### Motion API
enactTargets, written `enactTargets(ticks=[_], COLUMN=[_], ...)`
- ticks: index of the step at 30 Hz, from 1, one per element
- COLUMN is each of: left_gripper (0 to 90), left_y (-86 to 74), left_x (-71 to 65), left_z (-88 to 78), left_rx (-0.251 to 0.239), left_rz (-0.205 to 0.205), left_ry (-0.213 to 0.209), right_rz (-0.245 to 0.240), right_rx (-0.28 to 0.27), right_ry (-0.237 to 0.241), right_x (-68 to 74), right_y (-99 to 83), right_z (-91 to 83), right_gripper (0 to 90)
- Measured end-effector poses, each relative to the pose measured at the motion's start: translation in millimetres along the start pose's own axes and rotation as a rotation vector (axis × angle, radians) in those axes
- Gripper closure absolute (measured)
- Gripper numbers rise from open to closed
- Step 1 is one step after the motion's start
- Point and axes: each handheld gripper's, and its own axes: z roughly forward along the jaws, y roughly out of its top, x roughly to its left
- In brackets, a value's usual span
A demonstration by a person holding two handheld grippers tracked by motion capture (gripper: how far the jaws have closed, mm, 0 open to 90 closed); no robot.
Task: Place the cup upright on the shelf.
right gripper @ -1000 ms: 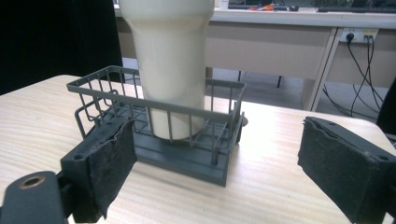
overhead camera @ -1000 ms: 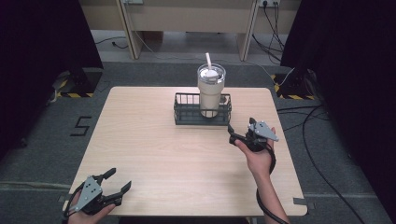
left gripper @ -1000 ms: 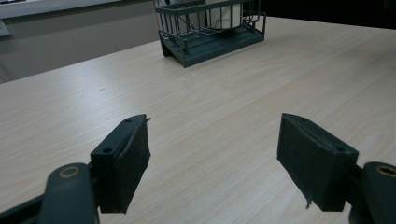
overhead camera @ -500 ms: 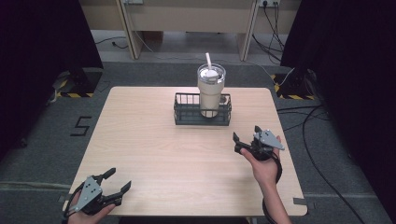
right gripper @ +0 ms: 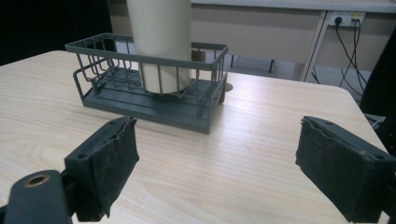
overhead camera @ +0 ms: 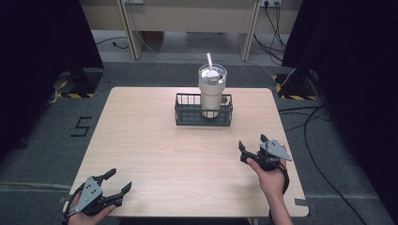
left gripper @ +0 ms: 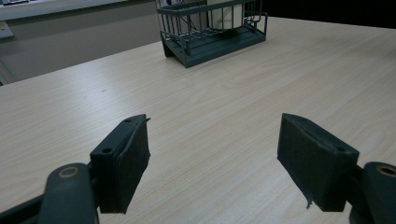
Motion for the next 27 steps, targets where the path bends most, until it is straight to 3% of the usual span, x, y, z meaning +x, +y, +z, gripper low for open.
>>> enactTargets(ticks=[13,27], left_gripper=[24.7,24.6], left_y=[0.2,-0.2], left_x=[-0.4,-1.2], left_z=[-0.1,0.9], left_rx=[-0.003,0.001], left_rz=[-0.003,-0.002], left_ry=[0.001,0.0], right_rz=[0.033,0.032], right_rx=[-0.011,-0.012], right_ry=[-0.021,-0.03], right_x=[-5.8,-11.9], right_y=[-14.5,-35.5], right_z=[-18.5,-48.8], right_gripper=[14.3,15.1])
